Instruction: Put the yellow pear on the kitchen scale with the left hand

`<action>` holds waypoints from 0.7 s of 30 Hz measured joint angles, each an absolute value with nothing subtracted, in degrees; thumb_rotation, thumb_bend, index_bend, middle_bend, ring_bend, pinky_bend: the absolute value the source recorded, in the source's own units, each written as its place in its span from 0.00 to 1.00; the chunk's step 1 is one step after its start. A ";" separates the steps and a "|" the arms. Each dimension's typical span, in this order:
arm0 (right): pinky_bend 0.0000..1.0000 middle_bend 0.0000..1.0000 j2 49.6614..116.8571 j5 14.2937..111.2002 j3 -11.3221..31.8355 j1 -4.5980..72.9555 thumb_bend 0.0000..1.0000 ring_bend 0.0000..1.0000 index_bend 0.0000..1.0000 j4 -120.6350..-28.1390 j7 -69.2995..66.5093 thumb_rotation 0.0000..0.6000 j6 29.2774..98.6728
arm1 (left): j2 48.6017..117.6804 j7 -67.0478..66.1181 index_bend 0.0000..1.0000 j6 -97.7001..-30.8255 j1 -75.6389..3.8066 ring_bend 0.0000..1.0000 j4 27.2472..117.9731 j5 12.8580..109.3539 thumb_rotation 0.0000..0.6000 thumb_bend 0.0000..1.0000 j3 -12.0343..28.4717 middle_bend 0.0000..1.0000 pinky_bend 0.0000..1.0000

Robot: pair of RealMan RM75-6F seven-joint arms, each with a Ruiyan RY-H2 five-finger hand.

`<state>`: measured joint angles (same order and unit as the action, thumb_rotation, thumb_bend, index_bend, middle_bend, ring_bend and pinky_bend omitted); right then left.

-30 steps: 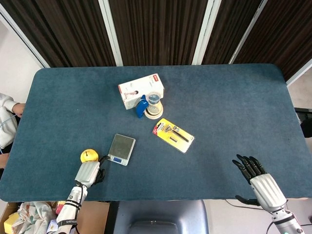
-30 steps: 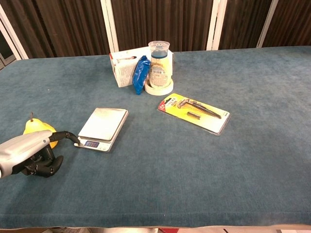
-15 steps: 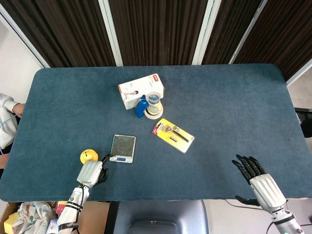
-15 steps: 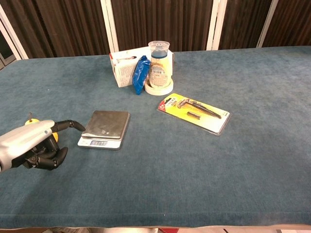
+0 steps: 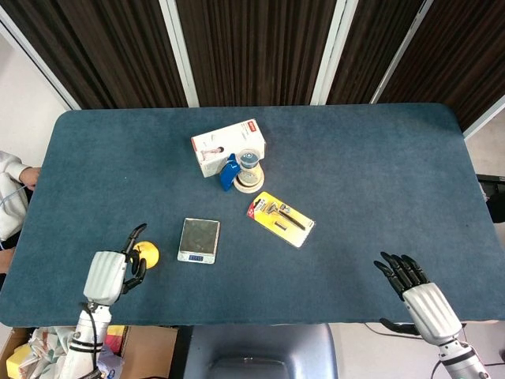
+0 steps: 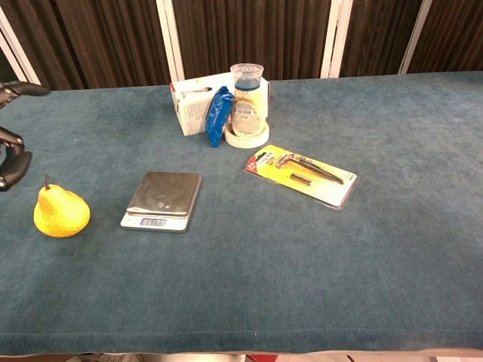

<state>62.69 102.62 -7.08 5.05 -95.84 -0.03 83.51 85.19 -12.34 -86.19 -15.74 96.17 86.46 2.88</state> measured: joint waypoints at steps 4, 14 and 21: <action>0.00 0.00 63.09 102.76 -7.18 5.20 0.16 0.00 0.00 -96.14 0.98 1.00 82.87 | 84.24 -11.85 0.00 -89.06 -14.14 0.03 94.37 89.23 1.00 0.39 2.43 0.06 0.19; 0.00 0.00 62.85 102.51 -7.06 5.49 0.16 0.00 0.00 -96.20 0.43 1.00 82.64 | 84.20 -8.98 0.00 -75.50 -17.28 0.00 92.40 79.07 1.00 0.36 4.09 0.00 0.10; 0.00 0.00 62.50 102.43 -6.93 5.35 0.16 0.00 0.00 -95.99 -0.41 1.00 83.31 | 86.30 -9.59 0.00 -68.90 -19.72 0.00 89.74 73.80 1.00 0.36 5.16 0.00 0.12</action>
